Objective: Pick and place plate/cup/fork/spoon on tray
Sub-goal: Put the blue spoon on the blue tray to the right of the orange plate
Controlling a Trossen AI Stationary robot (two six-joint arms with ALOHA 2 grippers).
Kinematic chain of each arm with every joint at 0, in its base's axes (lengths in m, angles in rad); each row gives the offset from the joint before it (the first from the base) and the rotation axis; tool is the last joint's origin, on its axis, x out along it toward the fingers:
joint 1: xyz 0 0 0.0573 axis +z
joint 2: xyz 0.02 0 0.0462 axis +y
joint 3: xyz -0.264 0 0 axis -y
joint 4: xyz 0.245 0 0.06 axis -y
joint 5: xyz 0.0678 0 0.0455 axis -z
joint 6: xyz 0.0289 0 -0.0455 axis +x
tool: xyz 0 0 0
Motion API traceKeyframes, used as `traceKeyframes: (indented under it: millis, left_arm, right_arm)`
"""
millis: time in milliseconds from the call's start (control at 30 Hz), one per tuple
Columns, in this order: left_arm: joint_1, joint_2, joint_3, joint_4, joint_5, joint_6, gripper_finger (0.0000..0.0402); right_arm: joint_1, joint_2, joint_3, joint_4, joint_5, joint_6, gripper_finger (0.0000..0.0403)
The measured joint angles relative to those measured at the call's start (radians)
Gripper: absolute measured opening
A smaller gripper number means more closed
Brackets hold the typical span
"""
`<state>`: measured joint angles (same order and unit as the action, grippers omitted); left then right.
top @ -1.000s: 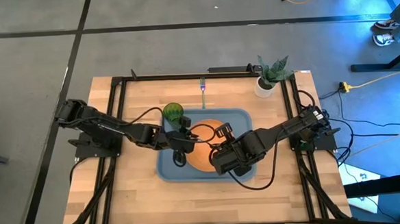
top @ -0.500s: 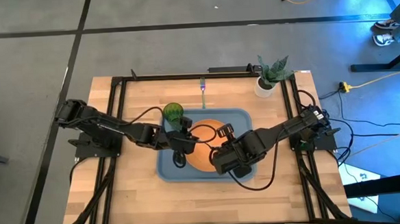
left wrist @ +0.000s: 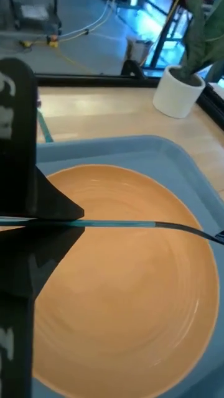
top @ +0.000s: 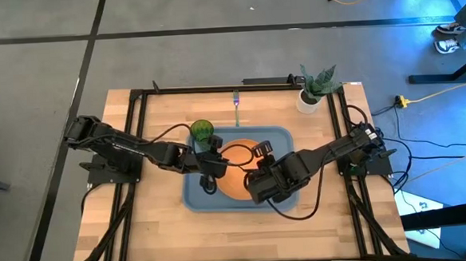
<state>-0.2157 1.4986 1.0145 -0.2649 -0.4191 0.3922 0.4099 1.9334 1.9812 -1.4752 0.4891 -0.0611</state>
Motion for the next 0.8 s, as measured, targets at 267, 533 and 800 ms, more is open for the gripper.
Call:
traceKeyframes:
  millis: [267, 533, 800]
  left_arm:
    - [-0.007, -0.009, 0.033, -0.099, -0.082, -0.182, 0.0001]
    - [-0.041, -0.005, 0.241, -0.323, -0.174, -0.404, 0.0]
    - [-0.043, -0.005, 0.447, -0.606, -0.242, -0.621, 0.0]
  right_arm:
    - [0.0, -0.077, -0.001, -0.094, 0.078, 0.151, 0.0073]
    - [0.031, -0.201, -0.001, -0.096, 0.069, 0.226, 0.0073]
    - [0.083, -0.303, -0.001, -0.094, 0.067, 0.326, 0.0073]
